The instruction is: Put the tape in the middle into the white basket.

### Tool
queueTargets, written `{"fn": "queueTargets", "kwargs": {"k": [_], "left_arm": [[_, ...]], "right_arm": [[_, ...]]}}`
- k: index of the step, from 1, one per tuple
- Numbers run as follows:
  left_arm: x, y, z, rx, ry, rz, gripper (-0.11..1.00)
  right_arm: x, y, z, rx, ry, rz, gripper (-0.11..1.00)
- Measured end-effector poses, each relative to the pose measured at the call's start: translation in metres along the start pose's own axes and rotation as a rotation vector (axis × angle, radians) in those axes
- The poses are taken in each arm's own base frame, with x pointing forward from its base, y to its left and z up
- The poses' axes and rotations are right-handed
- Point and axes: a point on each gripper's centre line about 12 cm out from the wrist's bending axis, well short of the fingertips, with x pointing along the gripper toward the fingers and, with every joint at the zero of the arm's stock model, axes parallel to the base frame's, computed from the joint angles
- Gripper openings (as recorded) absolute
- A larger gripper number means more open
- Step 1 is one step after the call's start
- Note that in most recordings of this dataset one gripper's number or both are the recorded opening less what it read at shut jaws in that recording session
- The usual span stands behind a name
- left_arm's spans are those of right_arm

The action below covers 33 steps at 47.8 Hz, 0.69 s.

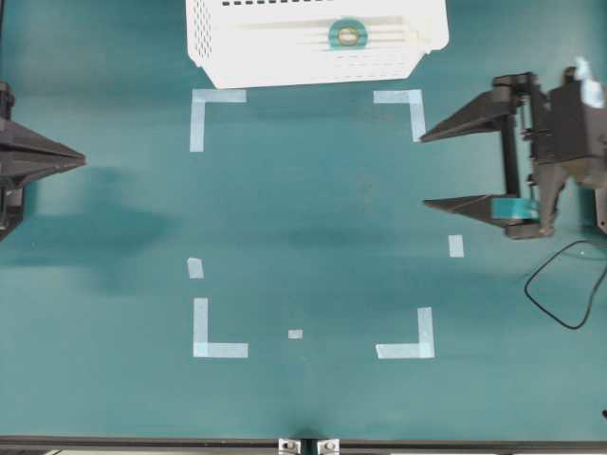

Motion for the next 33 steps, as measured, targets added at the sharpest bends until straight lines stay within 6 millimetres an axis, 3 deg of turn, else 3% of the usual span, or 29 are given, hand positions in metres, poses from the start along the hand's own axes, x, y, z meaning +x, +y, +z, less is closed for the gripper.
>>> {"fn": "queueTargets", "kwargs": {"k": [21, 33], "left_arm": [[0.0, 0.0, 0.0, 0.0, 0.0, 0.0, -0.11], [0.0, 0.0, 0.0, 0.002, 0.0, 0.0, -0.11]], "right_arm": [[-0.05, -0.004, -0.025, -0.001, -0.089, 0.014, 0.96], [-0.066, -0.007, -0.046, 0.001, -0.096, 0.013, 0.96]]}}
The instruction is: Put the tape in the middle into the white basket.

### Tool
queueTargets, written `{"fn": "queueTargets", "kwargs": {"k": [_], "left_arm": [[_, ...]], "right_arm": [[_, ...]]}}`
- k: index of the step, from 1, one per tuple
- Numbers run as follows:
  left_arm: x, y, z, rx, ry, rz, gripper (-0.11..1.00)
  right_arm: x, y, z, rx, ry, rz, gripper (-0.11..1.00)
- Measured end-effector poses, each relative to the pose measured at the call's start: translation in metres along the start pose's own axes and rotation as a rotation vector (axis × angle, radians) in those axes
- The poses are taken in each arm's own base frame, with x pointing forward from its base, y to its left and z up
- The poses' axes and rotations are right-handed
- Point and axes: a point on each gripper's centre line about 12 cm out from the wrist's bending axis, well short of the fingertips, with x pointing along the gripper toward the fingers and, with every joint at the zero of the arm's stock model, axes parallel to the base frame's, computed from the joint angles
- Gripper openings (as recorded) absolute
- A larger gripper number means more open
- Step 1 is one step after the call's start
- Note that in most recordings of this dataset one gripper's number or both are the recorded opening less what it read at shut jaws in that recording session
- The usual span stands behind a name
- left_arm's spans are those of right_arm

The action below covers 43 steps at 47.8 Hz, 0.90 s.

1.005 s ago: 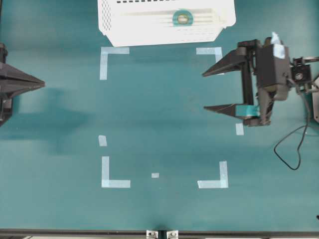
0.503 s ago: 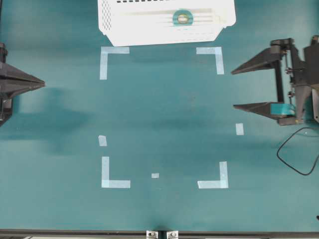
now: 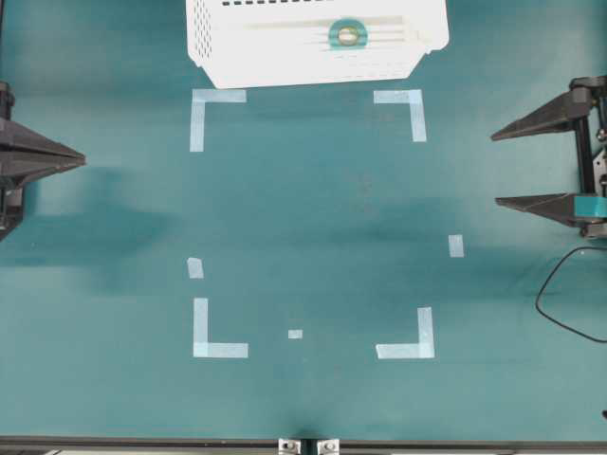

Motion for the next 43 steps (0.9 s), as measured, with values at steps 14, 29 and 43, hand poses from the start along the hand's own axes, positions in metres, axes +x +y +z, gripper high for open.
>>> {"fn": "queueTargets", "kwargs": {"k": [14, 29, 43], "left_arm": [[0.0, 0.0, 0.0, -0.001, 0.0, -0.002, -0.11], [0.0, 0.0, 0.0, -0.001, 0.0, -0.002, -0.11], [0.0, 0.0, 0.0, -0.002, 0.0, 0.0, -0.11]], "right_arm": [[-0.017, -0.003, -0.014, 0.001, -0.004, -0.005, 0.96], [-0.023, -0.006, -0.03, 0.002, 0.035, -0.015, 0.96], [-0.023, -0.008, -0.043, 0.002, 0.063, -0.019, 0.96]]}}
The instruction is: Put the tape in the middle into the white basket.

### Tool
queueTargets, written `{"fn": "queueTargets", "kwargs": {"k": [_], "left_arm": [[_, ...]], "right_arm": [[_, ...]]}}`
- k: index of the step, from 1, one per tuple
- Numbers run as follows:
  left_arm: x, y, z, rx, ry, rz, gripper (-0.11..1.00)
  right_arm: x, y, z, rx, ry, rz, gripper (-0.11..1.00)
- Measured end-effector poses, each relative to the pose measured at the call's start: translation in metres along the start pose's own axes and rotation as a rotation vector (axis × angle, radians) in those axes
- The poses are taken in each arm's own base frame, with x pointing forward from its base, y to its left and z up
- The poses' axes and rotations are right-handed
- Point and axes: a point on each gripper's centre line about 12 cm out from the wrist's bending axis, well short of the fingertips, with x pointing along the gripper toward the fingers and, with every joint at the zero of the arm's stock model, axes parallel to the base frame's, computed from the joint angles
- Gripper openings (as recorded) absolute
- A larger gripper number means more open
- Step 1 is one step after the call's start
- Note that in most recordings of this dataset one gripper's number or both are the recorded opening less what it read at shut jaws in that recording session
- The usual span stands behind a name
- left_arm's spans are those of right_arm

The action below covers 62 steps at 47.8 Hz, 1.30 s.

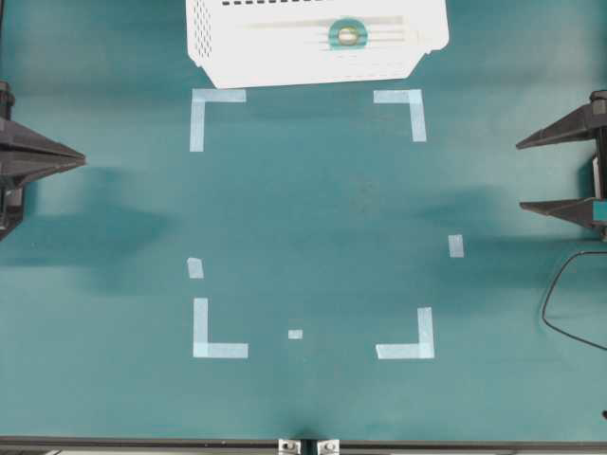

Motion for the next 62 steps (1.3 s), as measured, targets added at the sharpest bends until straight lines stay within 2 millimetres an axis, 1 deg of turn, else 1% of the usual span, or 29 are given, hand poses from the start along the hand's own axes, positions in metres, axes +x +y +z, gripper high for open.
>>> {"fn": "queueTargets", "kwargs": {"k": [14, 33, 47, 62], "left_arm": [[0.0, 0.0, 0.0, 0.0, 0.0, -0.002, -0.11], [0.0, 0.0, 0.0, 0.0, 0.0, -0.002, -0.11], [0.0, 0.0, 0.0, 0.0, 0.0, 0.0, -0.11], [0.0, 0.0, 0.0, 0.0, 0.0, 0.0, -0.11]], "right_arm": [[0.0, -0.002, -0.011, -0.045, 0.027, -0.006, 0.96], [0.0, -0.004, -0.028, -0.043, 0.049, -0.006, 0.96], [0.0, -0.005, -0.032, -0.043, 0.04, -0.003, 0.96], [0.0, -0.007, -0.031, -0.037, 0.03, -0.018, 0.96]]}}
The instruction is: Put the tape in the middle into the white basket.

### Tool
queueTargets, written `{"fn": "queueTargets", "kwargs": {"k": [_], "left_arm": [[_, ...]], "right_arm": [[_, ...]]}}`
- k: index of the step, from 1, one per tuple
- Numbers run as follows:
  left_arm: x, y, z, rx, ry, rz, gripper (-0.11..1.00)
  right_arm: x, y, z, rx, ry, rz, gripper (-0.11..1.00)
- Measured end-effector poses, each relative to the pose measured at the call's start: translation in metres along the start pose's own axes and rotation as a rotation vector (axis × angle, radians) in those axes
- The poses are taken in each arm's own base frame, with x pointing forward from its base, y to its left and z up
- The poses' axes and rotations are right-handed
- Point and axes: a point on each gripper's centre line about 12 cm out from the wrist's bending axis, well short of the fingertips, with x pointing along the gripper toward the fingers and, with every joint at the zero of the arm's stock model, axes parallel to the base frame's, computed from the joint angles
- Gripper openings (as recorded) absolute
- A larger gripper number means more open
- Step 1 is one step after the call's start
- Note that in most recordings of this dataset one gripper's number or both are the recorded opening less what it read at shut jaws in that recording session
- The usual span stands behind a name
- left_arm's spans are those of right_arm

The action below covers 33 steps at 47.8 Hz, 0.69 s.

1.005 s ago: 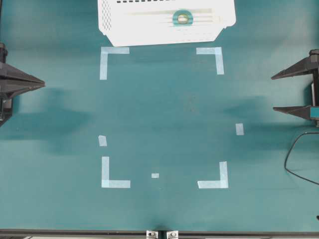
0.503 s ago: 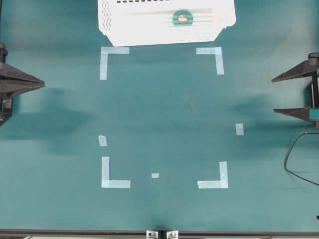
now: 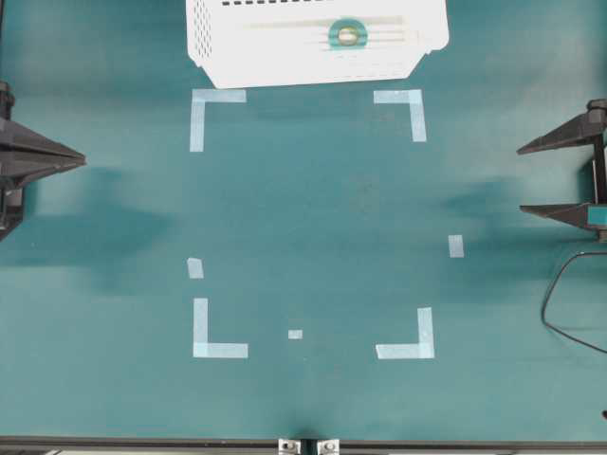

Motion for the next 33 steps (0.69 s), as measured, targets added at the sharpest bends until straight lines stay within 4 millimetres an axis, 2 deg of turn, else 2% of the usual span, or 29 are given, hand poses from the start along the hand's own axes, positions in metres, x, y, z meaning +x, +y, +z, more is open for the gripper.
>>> {"fn": "queueTargets", "kwargs": {"k": [24, 33], "left_arm": [[0.0, 0.0, 0.0, 0.0, 0.0, 0.0, -0.11], [0.0, 0.0, 0.0, 0.0, 0.0, 0.0, -0.11]], "right_arm": [[-0.0023, 0.0007, 0.0043, -0.002, -0.039, 0.006, 0.96], [-0.0022, 0.0002, -0.0002, 0.0, -0.029, 0.005, 0.96]]}}
